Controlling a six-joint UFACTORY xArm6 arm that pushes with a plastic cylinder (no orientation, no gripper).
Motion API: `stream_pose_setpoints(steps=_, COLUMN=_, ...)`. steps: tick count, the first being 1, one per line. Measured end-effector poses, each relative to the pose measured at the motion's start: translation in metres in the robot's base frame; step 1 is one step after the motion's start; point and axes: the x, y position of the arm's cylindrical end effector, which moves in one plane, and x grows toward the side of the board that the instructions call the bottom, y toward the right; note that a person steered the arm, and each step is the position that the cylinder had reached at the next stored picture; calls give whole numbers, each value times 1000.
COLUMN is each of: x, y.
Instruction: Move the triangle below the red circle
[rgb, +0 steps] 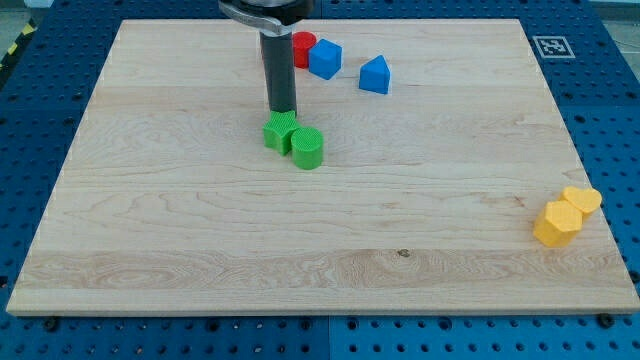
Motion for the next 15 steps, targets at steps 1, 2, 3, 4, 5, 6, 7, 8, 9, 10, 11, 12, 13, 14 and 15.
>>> stream_pose_setpoints(steps=1, x=0, y=49)
stream_pose_setpoints(steps=2, x=0, y=79)
stream_pose_setpoints(steps=3, x=0, y=125)
stream_pose_setpoints(steps=4, x=-1, y=177)
stream_pose_setpoints(steps=5, x=-29, y=198)
stream_pose_setpoints(steps=6, x=-58, y=205)
stream_pose_setpoints(steps=7, x=-85, y=173)
stream_pose_setpoints(steps=8, x=-94, y=154)
stream_pose_setpoints(steps=9, x=-90, y=141)
stream_pose_setpoints(steps=10, x=-78, y=138)
stream_pose_setpoints(steps=11, x=-65, y=129)
stream_pose_setpoints(steps=12, x=-57, y=121)
stream_pose_setpoints(steps=13, x=-47, y=106)
stream_pose_setpoints(steps=14, x=-41, y=105)
stream_pose_setpoints(steps=15, x=-33, y=104)
